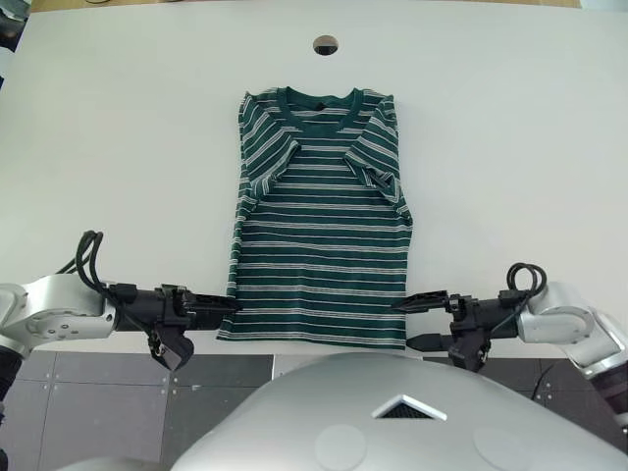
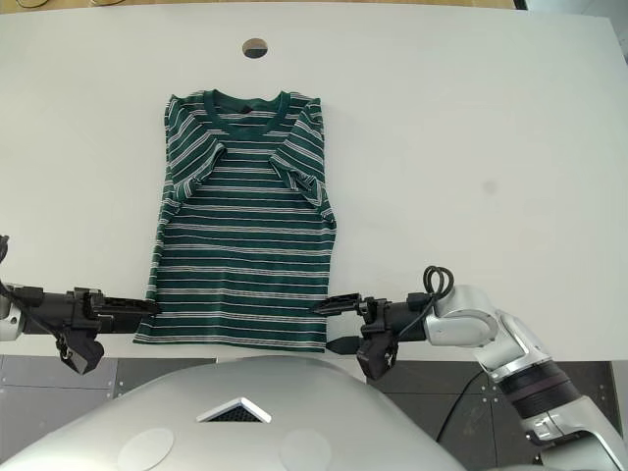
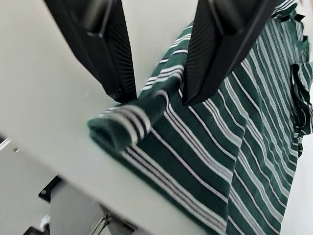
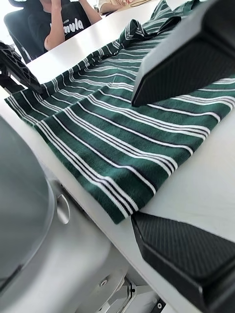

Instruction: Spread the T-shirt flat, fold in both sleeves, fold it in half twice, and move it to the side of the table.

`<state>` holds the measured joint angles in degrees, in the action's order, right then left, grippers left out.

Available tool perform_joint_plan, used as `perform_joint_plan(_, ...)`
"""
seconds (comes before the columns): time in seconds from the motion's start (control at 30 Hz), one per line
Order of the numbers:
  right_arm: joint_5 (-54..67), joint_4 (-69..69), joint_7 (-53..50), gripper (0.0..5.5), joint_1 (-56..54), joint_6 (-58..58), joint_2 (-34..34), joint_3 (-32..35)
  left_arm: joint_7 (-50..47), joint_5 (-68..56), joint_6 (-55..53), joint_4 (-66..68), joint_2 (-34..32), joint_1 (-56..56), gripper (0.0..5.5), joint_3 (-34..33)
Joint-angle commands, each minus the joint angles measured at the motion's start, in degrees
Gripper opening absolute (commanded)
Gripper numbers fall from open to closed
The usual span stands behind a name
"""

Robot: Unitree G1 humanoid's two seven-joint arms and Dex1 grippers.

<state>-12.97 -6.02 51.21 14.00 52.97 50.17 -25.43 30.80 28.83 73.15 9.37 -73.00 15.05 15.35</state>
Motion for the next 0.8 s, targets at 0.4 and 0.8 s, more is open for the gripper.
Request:
perform_joint_plan(0.4,-6.4,3.0,-0.2,1.21,-0.8,-5.1,1.7,-3.5,5.4,-1.8,-6.4,-3.6,-0.5,0.7,0.1,2.9)
perform_joint_plan(0.8,-4.9,2.5,0.7,0.12,-0.6,-5.7,2.7,-4.6,5.0,-1.0,-6.0,-3.5,0.8,0.3,0.1,3.2)
